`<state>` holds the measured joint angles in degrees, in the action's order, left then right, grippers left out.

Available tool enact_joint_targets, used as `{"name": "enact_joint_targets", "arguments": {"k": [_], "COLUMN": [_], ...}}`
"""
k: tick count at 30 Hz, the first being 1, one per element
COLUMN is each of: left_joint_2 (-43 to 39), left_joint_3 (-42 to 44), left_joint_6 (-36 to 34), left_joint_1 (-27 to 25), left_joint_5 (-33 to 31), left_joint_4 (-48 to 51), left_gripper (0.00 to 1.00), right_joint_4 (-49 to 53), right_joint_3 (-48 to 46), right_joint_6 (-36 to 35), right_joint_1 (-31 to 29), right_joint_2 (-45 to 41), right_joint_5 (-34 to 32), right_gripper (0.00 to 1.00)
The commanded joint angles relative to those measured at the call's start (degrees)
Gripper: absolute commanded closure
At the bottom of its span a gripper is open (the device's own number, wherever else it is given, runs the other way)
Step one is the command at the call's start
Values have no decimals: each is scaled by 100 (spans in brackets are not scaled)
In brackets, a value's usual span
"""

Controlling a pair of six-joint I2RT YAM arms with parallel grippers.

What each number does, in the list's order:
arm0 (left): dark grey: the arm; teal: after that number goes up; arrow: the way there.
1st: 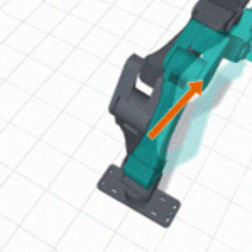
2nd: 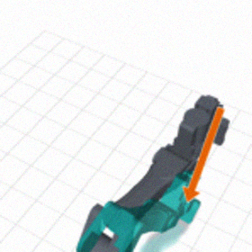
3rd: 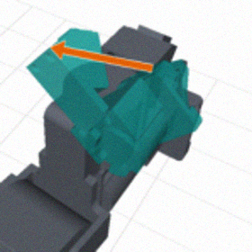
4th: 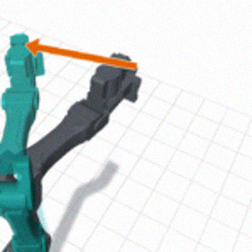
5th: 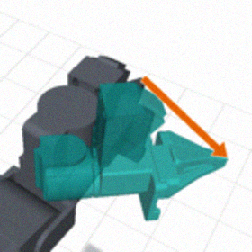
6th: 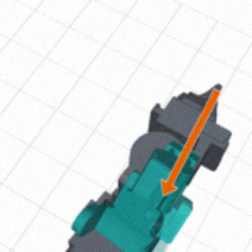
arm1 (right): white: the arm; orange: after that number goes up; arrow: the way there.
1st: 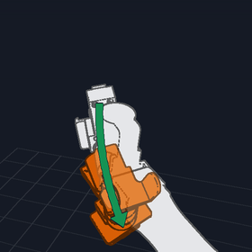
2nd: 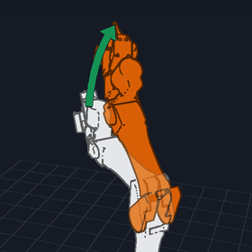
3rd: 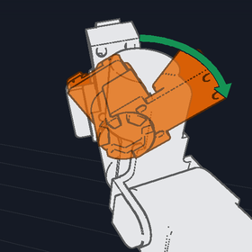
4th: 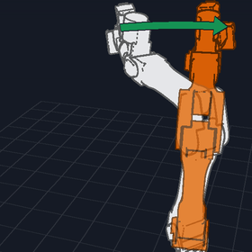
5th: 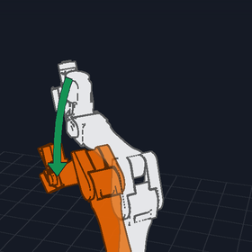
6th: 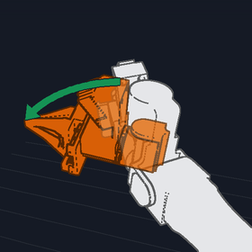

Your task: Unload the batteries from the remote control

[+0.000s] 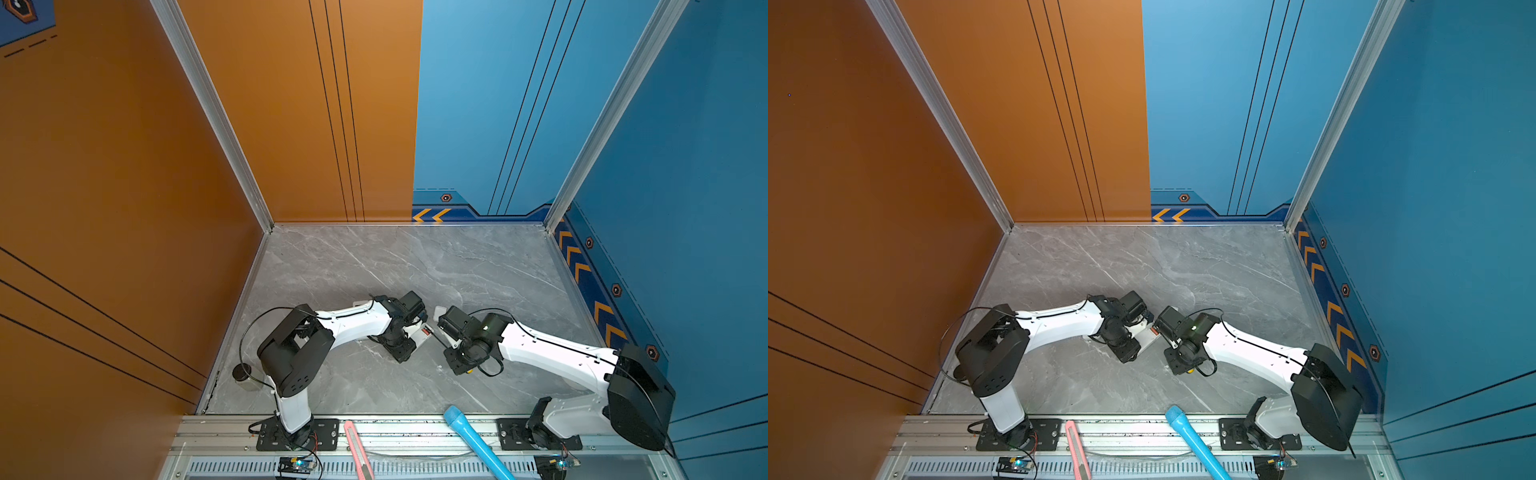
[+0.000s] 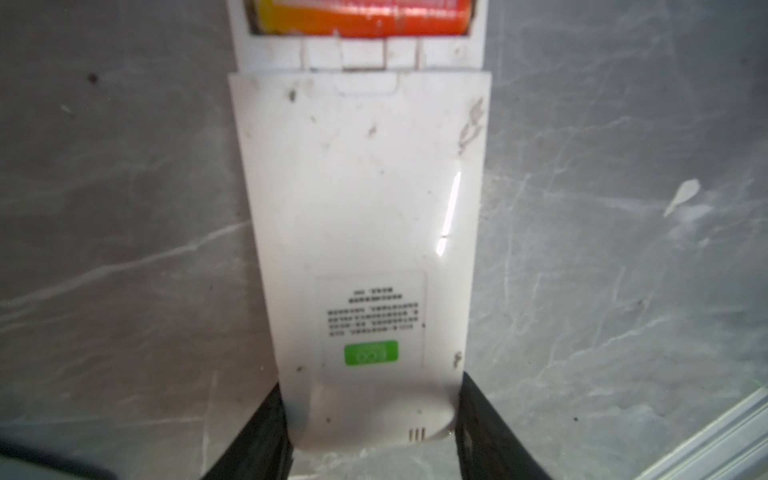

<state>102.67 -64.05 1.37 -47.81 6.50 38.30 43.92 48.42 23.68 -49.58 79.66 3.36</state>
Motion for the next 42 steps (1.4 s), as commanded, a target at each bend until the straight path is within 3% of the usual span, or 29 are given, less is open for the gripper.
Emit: {"name": "enact_joint_targets", "arguments": {"k": [1,14,25,42], "left_joint_2": [410,453,491,590], "left_joint_3": [100,156,140,117], "left_joint_6": [-367,-367,-374,-374], "left_joint_1": [0,0,0,-26], "left_joint_5": [593,661,642,652], "left_joint_4": [-447,-508,-499,-499], "left_gripper": [86,88,89,89], "right_joint_4": [-2063,-2252,-2263,-2582], "right_joint_3": [-193,-213,-192,-272], "right_joint_6": [-57,-105,-242,-57], "right_joint_1": [60,203,524,887], "right_joint_2": [375,284,75,-255], "right_joint_5": [-72,113,956,1345], "right_gripper": [100,100,100,100]}}
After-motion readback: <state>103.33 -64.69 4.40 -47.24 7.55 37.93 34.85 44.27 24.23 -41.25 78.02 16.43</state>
